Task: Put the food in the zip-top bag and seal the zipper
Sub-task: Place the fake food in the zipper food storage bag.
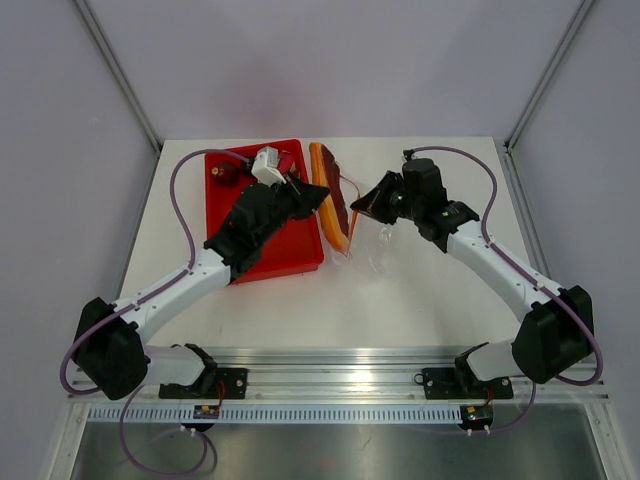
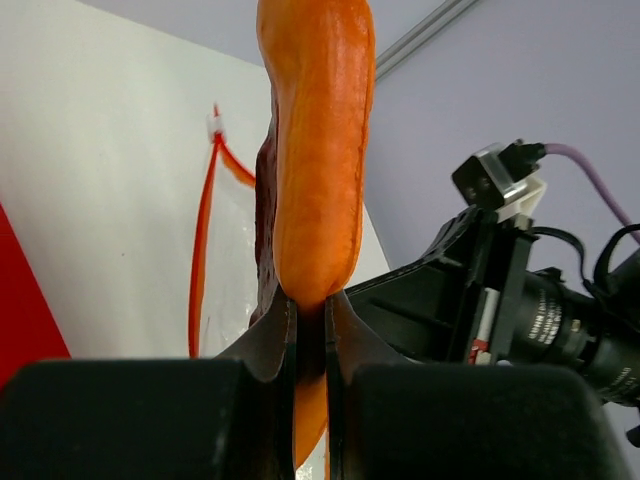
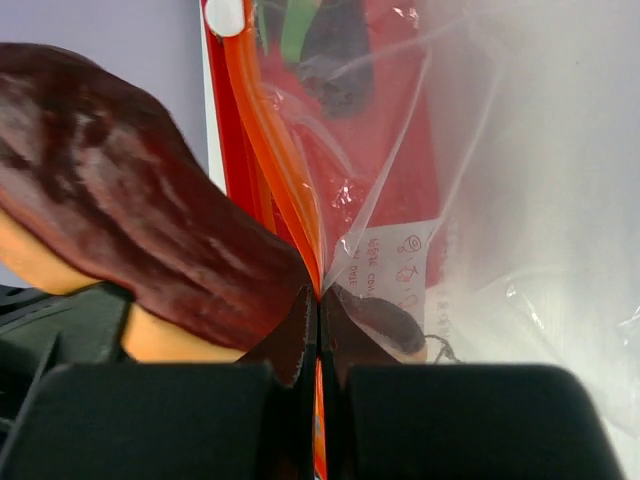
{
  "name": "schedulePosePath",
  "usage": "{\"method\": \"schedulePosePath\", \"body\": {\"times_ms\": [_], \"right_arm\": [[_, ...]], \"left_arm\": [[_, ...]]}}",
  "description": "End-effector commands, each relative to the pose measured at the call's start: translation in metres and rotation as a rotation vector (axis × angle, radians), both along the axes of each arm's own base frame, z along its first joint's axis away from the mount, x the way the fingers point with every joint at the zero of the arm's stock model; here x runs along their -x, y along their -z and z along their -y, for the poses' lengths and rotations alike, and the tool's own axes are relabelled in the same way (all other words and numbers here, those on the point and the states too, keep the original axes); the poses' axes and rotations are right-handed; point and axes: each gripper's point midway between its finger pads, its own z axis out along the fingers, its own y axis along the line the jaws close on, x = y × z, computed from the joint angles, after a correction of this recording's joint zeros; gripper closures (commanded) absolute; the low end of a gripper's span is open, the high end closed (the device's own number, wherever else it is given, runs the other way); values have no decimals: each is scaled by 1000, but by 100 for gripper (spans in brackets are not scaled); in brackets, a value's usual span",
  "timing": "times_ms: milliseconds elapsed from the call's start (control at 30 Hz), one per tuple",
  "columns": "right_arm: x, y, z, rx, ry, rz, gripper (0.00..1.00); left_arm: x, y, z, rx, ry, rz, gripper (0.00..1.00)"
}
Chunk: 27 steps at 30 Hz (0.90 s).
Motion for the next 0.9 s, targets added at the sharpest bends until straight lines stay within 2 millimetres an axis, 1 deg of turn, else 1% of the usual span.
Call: {"method": "schedulePosePath", "body": {"times_ms": [0, 67, 133, 167, 200, 233, 300, 333, 367, 467, 500, 567, 600, 733, 867], "right_arm": [[-4, -49, -9, -82, 1, 116, 100], [-5, -55, -8, -106, 12, 128, 100], [-6, -55, -9, -124, 21, 125, 100], [-6, -60, -12, -148, 23, 131, 100], [-8, -60, -12, -157, 30, 129, 100], [-7, -57, -15, -164, 27, 118, 100], [-8, -60, -19, -195, 31, 115, 100], [-8, -56, -22, -203, 30, 105, 100], [-10, -60, -24, -230, 37, 110, 100], [-11, -52, -29, -250, 34, 74, 100], [-15, -56, -32, -265, 32, 92, 100], [-16, -58, -33, -285, 35, 87, 100], [-17, -58, -34, -288, 36, 86, 100], [-19, -59, -31, -294, 64, 85, 100], [-22, -62, -27, -292, 91, 98, 100]], "left_arm": [[-3, -24, -9, 47, -60, 74, 100], [-4, -19, -15, 48, -91, 61, 100], [-4, -23, -19, 74, -121, 61, 100], [-1, -25, -18, 82, -121, 65, 100], [0, -24, -18, 78, -128, 68, 100], [1, -28, -20, 77, -142, 79, 100], [5, -27, -15, 67, -129, 92, 100], [6, -27, -13, 66, -123, 96, 100], [9, -25, -10, 65, -112, 96, 100], [18, -20, -3, 80, -74, 105, 100], [20, -19, -1, 74, -65, 112, 100], [23, -14, 2, 41, -53, 114, 100], [24, -12, 3, 31, -50, 115, 100], [28, 5, 3, -13, -31, 94, 100], [32, 16, 4, -27, -12, 61, 100]]}}
